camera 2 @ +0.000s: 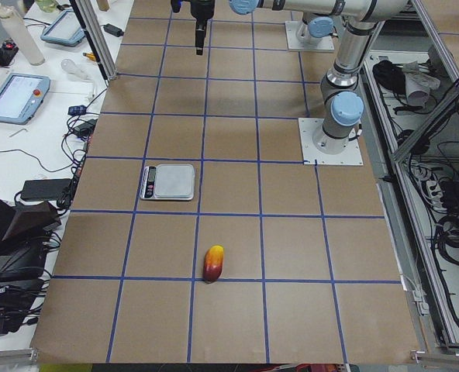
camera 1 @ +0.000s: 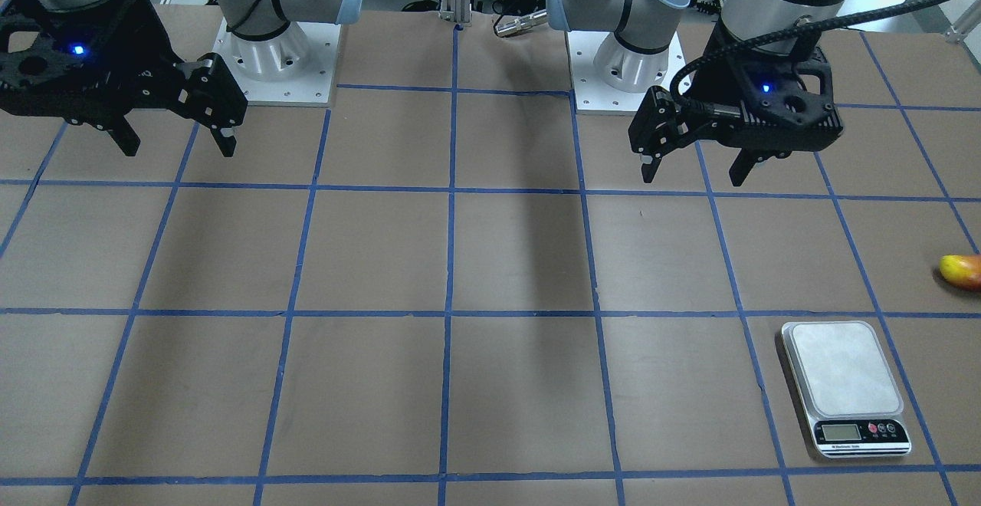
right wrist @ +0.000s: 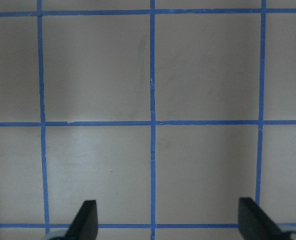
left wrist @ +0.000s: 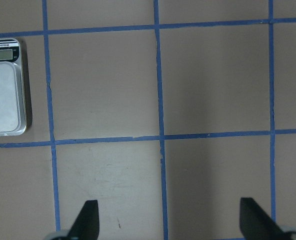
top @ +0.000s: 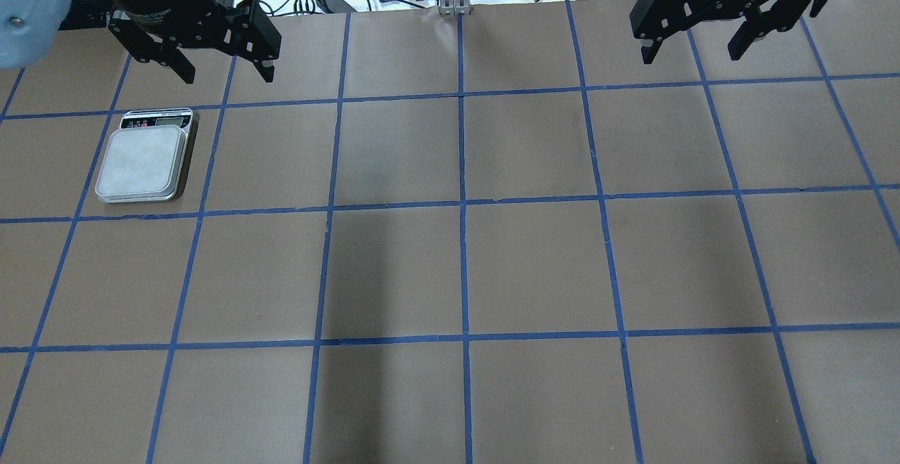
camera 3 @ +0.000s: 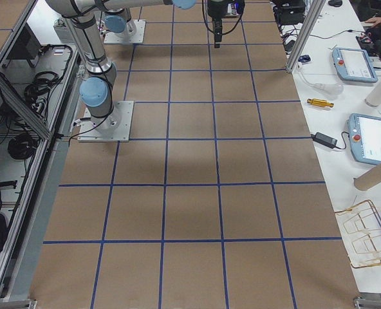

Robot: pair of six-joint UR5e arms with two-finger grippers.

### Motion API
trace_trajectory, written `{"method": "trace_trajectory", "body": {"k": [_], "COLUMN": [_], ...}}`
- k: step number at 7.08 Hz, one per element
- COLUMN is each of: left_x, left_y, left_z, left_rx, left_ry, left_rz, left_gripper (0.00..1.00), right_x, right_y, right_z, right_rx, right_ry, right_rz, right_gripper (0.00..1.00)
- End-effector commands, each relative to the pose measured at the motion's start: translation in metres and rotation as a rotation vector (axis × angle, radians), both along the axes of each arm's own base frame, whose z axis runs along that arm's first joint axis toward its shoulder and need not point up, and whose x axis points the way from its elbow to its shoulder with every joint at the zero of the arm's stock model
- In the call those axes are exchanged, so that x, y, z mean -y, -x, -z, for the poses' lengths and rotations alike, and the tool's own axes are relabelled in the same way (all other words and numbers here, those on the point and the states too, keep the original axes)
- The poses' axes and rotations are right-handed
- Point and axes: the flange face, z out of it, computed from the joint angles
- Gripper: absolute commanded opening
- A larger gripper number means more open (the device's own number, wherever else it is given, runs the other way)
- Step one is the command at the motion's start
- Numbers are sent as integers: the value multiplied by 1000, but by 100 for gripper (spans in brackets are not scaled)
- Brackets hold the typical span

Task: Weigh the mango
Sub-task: 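Move the left gripper down toward the red-yellow mango near the robot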

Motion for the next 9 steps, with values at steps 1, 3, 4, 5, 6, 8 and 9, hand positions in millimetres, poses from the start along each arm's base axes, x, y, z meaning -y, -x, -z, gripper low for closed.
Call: {"method": "trace_trajectory", "body": {"k": [1,3,4,5,6,8,9], "left_x": [-1,-2,-4,-7,-12,-21,-27], "left_y": [-1,-10,-27,-58,-89,-145,-185], "left_z": [-1,-7,-13,-16,-19,-24,-24], "left_rx": [0,8,19,31,42,91,94], "left_ry": [2,13,17,-12,-37,-81,-104], "left_rz": [6,44,86,169,252,478,537], "left_gripper": [100,100,100,100,100,100,100], "right_x": [0,0,0,0,0,0,0], "right_y": [0,0,0,0,1,0,0], "right_z": [0,0,0,0,0,0,0], "right_rx": [0,1,0,0,0,0,0], "right_ry": [-1,0,-1,-1,-1,-1,-1], "right_rz": [0,0,0,0,2,0,0], "right_gripper": [100,100,100,100,100,100,100]}}
